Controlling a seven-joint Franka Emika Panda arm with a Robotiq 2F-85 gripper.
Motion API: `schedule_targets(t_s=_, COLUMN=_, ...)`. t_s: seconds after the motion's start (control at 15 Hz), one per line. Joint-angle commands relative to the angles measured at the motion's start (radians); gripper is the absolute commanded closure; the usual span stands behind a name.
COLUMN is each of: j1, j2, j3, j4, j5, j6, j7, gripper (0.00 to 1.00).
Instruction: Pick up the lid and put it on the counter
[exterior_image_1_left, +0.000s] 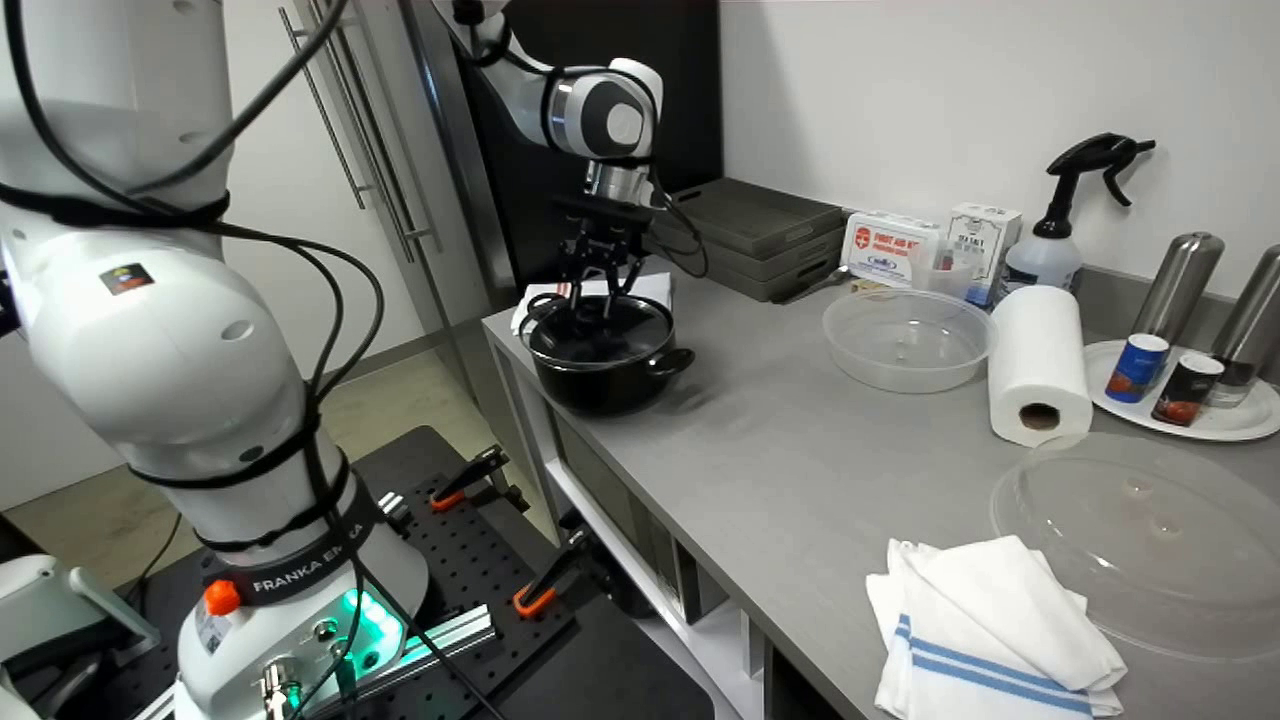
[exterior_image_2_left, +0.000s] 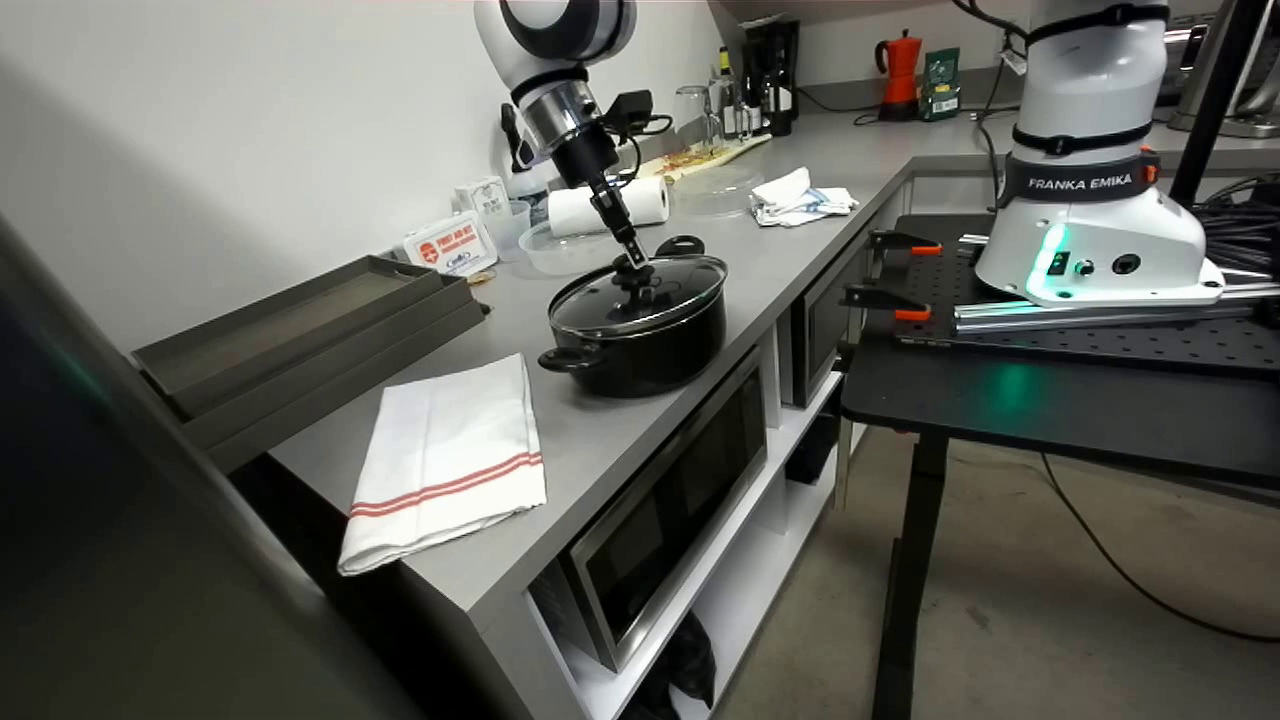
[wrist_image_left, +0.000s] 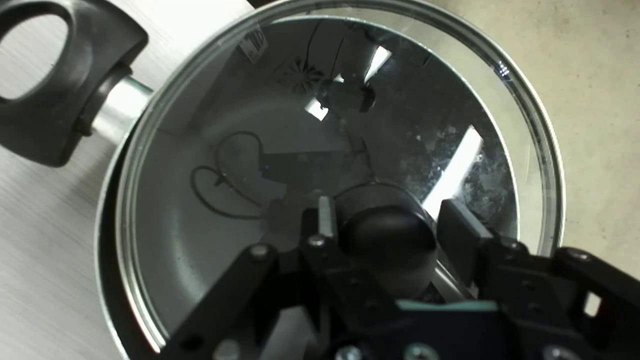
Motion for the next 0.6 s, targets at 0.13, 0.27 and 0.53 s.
schedule_targets(t_s=0.13, j1=-0.010, j2=0.007, j3=0.011, j4=0.016, j5=0.011, j6=-0.011, j7=-0.026, gripper=0.78)
schedule_targets(t_s=0.27, j1=-0.010, j2=0.003, j3=0.012, j4=0.015, j5=0.011, j6=-0.011, j7=-0.027, gripper=0.78)
schedule_targets(t_s=0.53, j1=-0.009, j2=-0.012, j3=0.015, j4=0.010, j5=0.013, j6=-0.011, j7=-0.032, gripper=0.78)
